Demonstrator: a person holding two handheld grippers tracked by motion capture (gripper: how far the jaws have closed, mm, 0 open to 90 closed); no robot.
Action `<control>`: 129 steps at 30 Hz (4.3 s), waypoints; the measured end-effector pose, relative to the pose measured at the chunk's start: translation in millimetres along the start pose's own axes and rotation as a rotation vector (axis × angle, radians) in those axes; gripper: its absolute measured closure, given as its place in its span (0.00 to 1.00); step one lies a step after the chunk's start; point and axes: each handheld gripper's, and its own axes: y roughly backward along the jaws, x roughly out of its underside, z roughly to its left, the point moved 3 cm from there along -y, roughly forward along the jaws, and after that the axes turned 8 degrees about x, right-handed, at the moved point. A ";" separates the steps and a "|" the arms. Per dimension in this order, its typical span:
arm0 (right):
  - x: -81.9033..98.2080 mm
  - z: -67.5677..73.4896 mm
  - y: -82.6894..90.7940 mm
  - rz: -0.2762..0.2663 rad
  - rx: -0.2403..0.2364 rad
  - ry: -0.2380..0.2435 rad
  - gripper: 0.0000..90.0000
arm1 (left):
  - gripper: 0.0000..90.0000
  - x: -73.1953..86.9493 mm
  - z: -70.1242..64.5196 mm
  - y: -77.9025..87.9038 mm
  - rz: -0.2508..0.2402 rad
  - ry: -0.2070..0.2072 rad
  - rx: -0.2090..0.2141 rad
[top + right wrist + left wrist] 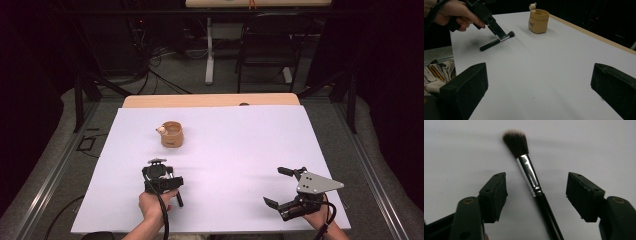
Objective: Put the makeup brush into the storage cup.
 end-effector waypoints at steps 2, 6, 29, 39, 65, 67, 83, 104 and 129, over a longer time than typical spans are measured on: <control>0.1 -0.5 -0.4 0.003 0.000 -0.004 0.01 | 0.46 -1.1 1.0 -0.4 0.025 0.022 -0.011; -0.1 -0.9 -0.6 0.006 -0.004 -0.004 0.01 | 0.53 -3.1 -0.2 0.4 0.053 0.049 -0.037; -1.4 -1.2 -1.0 -0.008 -0.009 -0.009 0.02 | 0.86 4.7 -11.7 -9.5 0.082 -0.024 -0.117; -1.1 -1.5 -1.5 -0.004 -0.007 -0.008 0.02 | 0.87 5.2 -8.0 -6.5 0.074 -0.074 -0.075; -0.2 -2.1 -2.3 0.005 -0.010 -0.011 0.03 | 0.85 -1.8 -9.3 -11.1 0.159 -0.188 -0.109; -0.1 -2.3 -2.3 0.008 -0.011 -0.011 0.03 | 0.85 -2.2 -10.6 -12.3 0.168 -0.212 -0.121; 0.2 -3.0 -2.4 0.009 -0.014 -0.019 0.03 | 0.85 3.8 -11.1 -7.3 0.197 -0.231 -0.115; 1.7 -4.8 -3.5 0.017 -0.008 -0.024 0.03 | 0.88 3.8 -2.1 2.9 0.042 -0.291 0.033; 6.0 -6.9 -7.6 0.045 0.003 -0.040 0.03 | 0.88 -5.1 7.5 9.0 -0.196 -0.369 0.181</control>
